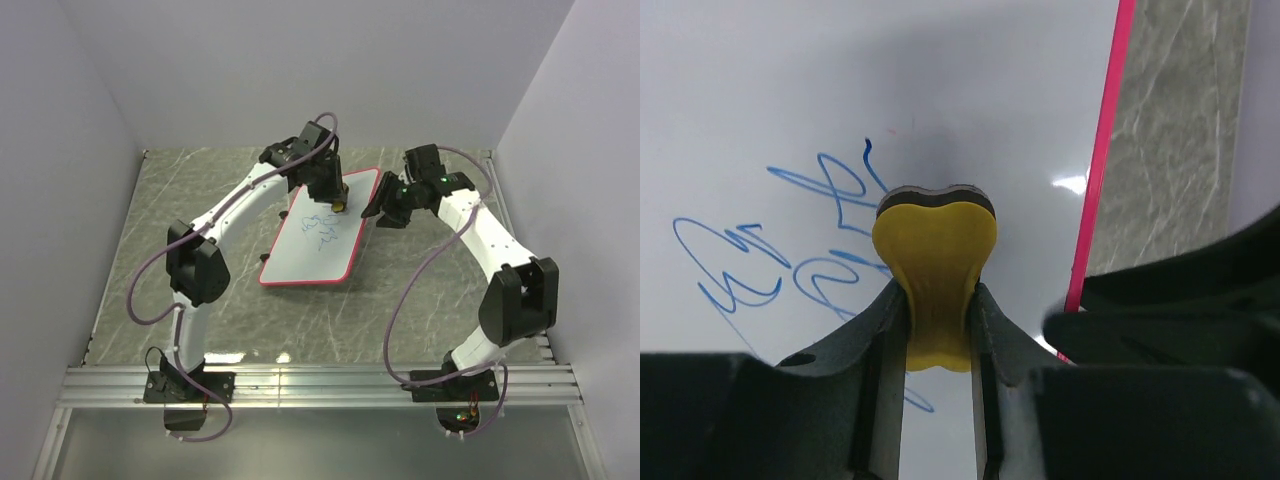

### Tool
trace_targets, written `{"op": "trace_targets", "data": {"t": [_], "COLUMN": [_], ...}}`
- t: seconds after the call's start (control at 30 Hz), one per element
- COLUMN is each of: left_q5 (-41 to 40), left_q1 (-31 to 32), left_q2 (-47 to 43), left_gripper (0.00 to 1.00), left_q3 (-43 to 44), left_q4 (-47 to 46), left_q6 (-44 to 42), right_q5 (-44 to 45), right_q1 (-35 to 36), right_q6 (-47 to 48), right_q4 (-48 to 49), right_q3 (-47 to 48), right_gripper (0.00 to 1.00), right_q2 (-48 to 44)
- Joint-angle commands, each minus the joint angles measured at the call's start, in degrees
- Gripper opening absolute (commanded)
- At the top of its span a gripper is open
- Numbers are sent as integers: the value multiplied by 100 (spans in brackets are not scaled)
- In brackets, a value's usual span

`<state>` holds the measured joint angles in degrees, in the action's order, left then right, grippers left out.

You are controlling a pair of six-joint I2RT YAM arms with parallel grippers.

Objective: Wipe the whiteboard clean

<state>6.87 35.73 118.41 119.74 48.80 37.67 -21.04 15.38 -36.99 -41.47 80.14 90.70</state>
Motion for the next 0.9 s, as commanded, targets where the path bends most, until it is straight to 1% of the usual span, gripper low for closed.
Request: {"op": "trace_targets", "data": {"t": [0.0,0.17,0.27,0.3,0.37,0.4,0.47,0.5,0.53,0.67,0.77,0.83,0.87], "left_q5": [183,516,605,665,789,954,1105,1193,1272,966,466,324,236], "left_q1": [-31,13,118,145,241,277,408,444,479,514,480,418,357], "left_q2": [-124,-485,-617,-626,-609,-600,-530,-521,-495,-380,-467,-555,-747], "left_gripper": [0,0,0,0,0,0,0,0,0,0,0,0,0], "left_q3": [348,-381,-592,-575,-514,-418,-338,-320,-337,-495,-881,-1381,-1627], "left_q4": [542,359,359,376,402,394,376,350,315,559,754,833,755], "left_q6": [-234,-243,-286,-287,-348,-383,-471,-489,-489,-348,-287,-295,-304], "right_q5": [-182,-199,-199,-208,-208,-216,-251,-260,-269,-287,-269,-252,-252], "right_q1": [167,203,211,203,211,211,211,211,211,220,211,203,203], "right_q6": [34,96,157,175,219,236,263,263,271,280,315,333,333], "right_q4": [157,201,140,131,87,87,43,34,25,-27,-141,-203,-212], "right_q3": [55,63,142,186,221,248,265,265,265,327,450,529,573], "right_gripper": [54,52,43,34,26,18,11,4,0,0,0,0,0], "right_q2": [141,299,431,466,528,537,590,598,625,625,599,572,563]}}
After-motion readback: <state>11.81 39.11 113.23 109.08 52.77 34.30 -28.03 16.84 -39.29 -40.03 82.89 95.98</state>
